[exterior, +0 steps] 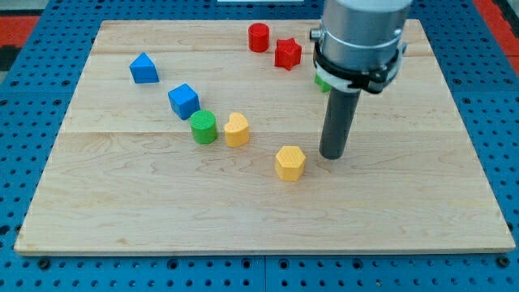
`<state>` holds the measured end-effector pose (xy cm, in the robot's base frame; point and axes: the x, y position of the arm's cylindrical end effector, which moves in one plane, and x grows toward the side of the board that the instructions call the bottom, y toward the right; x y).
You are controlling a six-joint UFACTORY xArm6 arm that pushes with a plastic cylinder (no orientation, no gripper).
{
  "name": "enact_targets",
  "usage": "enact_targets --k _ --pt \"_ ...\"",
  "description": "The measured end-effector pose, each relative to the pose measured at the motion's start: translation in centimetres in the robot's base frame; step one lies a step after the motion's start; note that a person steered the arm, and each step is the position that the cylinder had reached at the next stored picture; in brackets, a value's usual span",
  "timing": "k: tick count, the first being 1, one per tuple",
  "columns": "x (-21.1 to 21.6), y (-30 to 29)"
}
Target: Push the yellow hexagon slightly towards bottom center side of the board
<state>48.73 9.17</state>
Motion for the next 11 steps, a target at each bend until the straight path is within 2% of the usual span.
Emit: enact_targets --k 1,2,3,5,7,8,9,10,11 --pt "-1.2 1.5" --pt "-2.4 -2.8" --pt "0.0 -4.6" --pt "-0.2 -10.8" --pt "2.1 -8.0" --pt "2.1 -10.7" --pt "-0.4 -6.3" --pt "-7.6 -6.5" --pt "-9.2 -10.8"
